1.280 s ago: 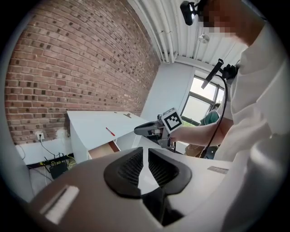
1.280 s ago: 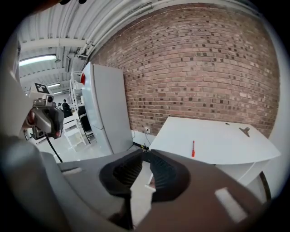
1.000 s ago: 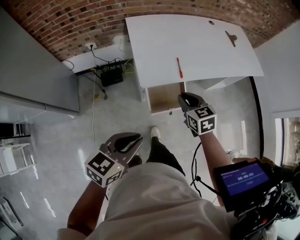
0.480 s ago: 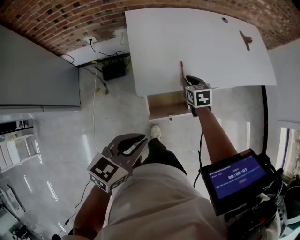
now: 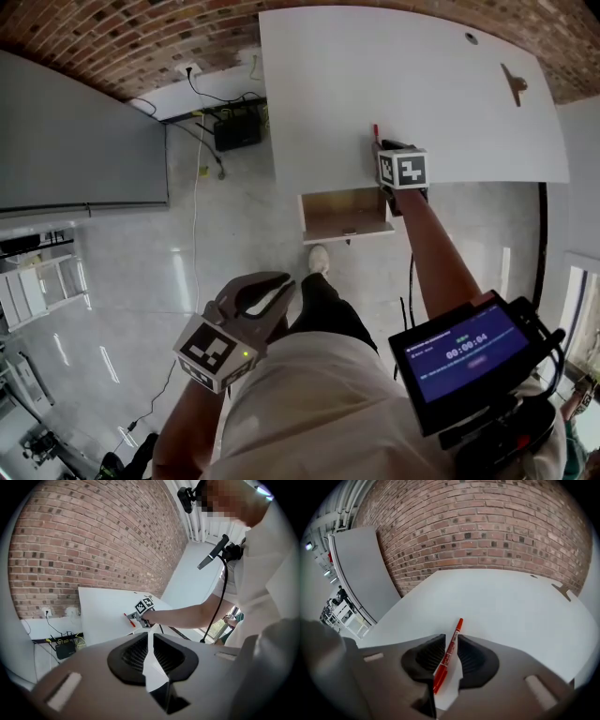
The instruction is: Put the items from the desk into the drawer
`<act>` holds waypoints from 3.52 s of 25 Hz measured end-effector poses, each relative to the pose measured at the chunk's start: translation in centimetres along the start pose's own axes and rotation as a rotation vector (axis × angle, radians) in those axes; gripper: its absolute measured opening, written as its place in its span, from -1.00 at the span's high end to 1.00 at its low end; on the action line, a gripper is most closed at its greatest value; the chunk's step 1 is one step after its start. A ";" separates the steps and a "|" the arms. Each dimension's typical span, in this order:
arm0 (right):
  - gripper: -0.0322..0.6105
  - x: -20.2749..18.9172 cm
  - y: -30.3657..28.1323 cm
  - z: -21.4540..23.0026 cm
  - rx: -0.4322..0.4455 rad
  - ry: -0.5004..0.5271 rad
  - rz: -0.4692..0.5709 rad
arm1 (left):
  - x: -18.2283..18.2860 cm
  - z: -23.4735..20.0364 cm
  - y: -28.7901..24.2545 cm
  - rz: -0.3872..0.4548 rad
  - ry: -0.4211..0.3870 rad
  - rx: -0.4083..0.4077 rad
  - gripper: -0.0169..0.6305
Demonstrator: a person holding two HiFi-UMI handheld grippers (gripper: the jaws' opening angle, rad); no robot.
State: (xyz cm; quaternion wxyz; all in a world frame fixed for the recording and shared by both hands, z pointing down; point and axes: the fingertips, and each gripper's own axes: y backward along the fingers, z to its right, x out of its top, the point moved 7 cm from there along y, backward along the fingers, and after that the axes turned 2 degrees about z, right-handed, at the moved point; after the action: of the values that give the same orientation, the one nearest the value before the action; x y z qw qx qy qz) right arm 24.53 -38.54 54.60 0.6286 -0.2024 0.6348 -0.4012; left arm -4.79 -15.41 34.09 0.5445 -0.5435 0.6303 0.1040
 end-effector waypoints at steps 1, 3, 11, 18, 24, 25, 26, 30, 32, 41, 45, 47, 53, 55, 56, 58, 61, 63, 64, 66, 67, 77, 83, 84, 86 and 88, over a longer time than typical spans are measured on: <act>0.69 -0.1 -0.3 0.2 0.003 -0.001 -0.013 | -0.1 0.1 0.0 0.000 0.000 0.007 0.82; 0.69 0.0 -1.4 0.4 0.004 0.001 -0.048 | -0.2 -0.5 -0.2 -0.005 0.003 0.023 0.82; 0.76 0.9 -2.2 0.2 -0.044 0.009 -0.073 | 0.4 -1.8 0.4 0.011 0.016 0.024 0.85; 0.77 -0.1 -0.2 -0.6 -0.030 -0.081 -0.015 | 0.6 -2.5 0.9 -0.001 -0.002 -0.032 0.85; 0.77 -2.6 2.6 -3.9 -0.003 -0.152 0.037 | -1.1 -3.5 1.7 -0.008 -0.032 -0.116 0.85; 0.77 -3.2 3.4 -4.5 0.000 -0.159 0.042 | -1.4 -3.3 2.0 -0.011 -0.038 -0.130 0.85; 0.77 -3.8 4.1 -5.0 0.001 -0.164 0.048 | -1.6 -3.1 2.2 -0.013 -0.044 -0.143 0.85; 0.77 -6.6 6.1 -7.1 -0.011 -0.177 0.061 | -2.8 -2.7 3.5 -0.023 -0.062 -0.185 0.85; 0.77 -8.4 6.7 -8.0 -0.020 -0.191 0.058 | -3.5 -2.4 4.1 -0.032 -0.068 -0.207 0.85; 0.77 -14.5 4.9 -10.1 -0.022 -0.232 0.014 | -6.0 -2.0 5.9 -0.055 -0.073 -0.236 0.85; 0.77 -15.9 3.2 -9.4 -0.003 -0.250 0.000 | -7.0 -0.3 6.0 -0.075 -0.061 -0.217 0.85; 0.77 -16.1 1.1 -9.0 0.004 -0.253 -0.005 | -7.6 -0.5 5.5 -0.089 -0.050 -0.209 0.85; 0.77 -16.5 -6.9 -8.5 0.018 -0.250 -0.040 | -8.7 -3.0 2.6 -0.081 -0.020 -0.216 0.85; 0.77 -16.7 -8.7 -7.9 0.021 -0.251 -0.050 | -9.1 -3.2 1.7 -0.086 -0.004 -0.210 0.85; 0.77 -16.7 -9.6 -7.6 0.023 -0.249 -0.054 | -9.3 -3.4 1.3 -0.085 0.002 -0.206 0.85; 0.77 -16.8 -11.3 -7.5 0.038 -0.252 -0.064 | -9.7 -3.7 0.8 -0.083 0.014 -0.196 0.85; 0.77 -16.9 -13.6 -7.4 0.055 -0.262 -0.079 | -10.3 -4.3 0.2 -0.084 0.042 -0.178 0.85; 0.77 -17.2 -14.7 -7.1 0.050 -0.269 -0.089 | -10.6 -4.7 -0.1 -0.080 0.061 -0.168 0.85; 0.77 -17.4 -15.2 -7.1 0.048 -0.275 -0.094 | -10.8 -4.9 -0.2 -0.079 0.068 -0.162 0.85; 0.77 -18.1 -16.3 -7.3 0.054 -0.291 -0.108 | -11.0 -5.1 -0.3 -0.083 0.080 -0.154 0.85; 0.77 -18.4 -16.8 -7.3 0.057 -0.300 -0.115 | -11.2 -5.2 -0.5 -0.084 0.085 -0.152 0.85; 0.77 -20.0 -20.5 -6.4 0.070 -0.302 -0.159 | -13.2 -5.8 -1.6 -0.098 0.157 -0.135 0.85; 0.76 -20.8 -21.8 -5.8 0.071 -0.274 -0.233 | -13.6 -6.1 -2.3 -0.089 0.182 -0.133 0.85; 0.76 -20.9 -21.9 -5.7 0.073 -0.266 -0.238 | -13.5 -6.1 -2.4 -0.085 0.184 -0.132 0.85; 0.76 -20.9 -21.9 -5.9 0.077 -0.251 -0.245 | -13.5 -6.3 -2.4 -0.082 0.184 -0.132 0.85; 0.75 -20.9 -21.6 -6.0 0.084 -0.236 -0.250 | -13.5 -6.4 -2.5 -0.086 0.175 -0.137 0.85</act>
State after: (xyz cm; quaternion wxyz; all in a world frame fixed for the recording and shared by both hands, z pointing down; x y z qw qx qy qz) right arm 16.04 -33.97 83.75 0.6518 -0.2992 0.5092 -0.4758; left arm -8.94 -13.25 48.51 0.4529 -0.6131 0.6430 0.0751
